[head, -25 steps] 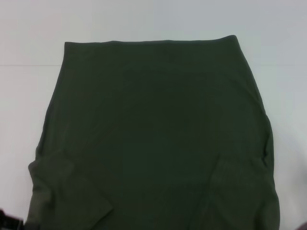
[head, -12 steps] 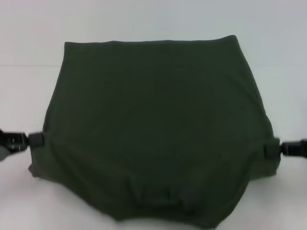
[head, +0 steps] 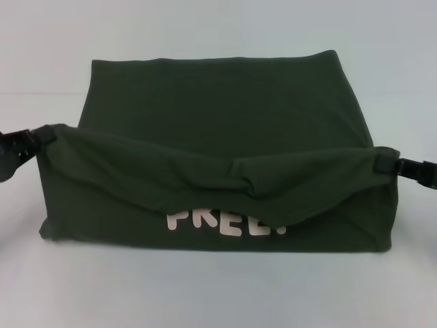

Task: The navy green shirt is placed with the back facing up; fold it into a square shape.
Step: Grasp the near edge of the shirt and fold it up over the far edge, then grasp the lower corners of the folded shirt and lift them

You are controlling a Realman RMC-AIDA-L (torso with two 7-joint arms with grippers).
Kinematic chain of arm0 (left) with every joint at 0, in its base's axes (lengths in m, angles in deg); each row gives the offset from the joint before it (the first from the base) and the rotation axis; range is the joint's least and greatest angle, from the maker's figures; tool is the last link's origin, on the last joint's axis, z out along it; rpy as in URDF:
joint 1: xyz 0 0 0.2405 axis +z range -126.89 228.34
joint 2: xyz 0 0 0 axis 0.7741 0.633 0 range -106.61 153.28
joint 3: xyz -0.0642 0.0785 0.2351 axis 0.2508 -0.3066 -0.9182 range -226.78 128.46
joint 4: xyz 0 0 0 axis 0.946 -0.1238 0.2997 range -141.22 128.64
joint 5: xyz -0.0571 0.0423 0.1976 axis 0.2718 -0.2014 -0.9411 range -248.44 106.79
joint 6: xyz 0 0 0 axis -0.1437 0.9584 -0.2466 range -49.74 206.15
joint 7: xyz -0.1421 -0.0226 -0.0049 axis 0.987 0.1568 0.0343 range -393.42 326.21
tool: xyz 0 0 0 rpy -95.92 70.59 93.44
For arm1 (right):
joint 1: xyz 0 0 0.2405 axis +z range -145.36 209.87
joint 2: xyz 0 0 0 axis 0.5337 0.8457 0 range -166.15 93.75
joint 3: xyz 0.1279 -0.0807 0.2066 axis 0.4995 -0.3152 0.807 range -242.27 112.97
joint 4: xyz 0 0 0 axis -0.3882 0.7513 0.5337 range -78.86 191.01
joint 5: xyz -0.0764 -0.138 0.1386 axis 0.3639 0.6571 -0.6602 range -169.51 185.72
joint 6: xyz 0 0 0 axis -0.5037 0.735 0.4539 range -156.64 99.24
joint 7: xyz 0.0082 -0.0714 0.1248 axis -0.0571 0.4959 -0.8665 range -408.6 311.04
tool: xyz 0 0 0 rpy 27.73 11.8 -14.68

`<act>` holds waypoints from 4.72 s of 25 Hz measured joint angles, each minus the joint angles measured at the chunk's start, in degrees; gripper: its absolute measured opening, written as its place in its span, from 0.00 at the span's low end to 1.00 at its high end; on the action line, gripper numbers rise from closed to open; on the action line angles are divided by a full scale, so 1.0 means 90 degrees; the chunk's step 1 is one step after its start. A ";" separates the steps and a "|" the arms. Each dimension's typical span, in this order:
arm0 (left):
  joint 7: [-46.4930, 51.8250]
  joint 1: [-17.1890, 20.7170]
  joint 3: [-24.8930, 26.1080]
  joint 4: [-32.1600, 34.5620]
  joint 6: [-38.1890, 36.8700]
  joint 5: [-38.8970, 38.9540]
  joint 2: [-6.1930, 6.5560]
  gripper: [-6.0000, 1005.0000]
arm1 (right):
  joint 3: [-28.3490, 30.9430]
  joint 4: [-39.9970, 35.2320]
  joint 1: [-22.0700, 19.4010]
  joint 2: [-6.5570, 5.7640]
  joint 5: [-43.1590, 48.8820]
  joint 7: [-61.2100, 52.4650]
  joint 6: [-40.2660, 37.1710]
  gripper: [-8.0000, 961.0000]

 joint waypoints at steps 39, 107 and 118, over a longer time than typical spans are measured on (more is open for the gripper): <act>-0.1753 -0.0952 -0.0160 -0.0011 0.3323 0.0784 -0.0838 0.03 | -0.0760 0.0023 0.0727 0.0522 -0.0805 0.0932 0.3575 0.14; -0.0708 -0.0064 -0.3444 -0.0108 0.2487 0.1241 0.0149 0.70 | -0.1037 0.0869 -0.0001 0.0357 -0.1521 0.1494 0.1960 0.96; -0.0413 -0.0105 -0.3476 0.0191 0.3365 0.0369 -0.0077 0.87 | -0.1203 0.0906 -0.0123 0.0387 -0.1519 0.1508 0.1980 0.97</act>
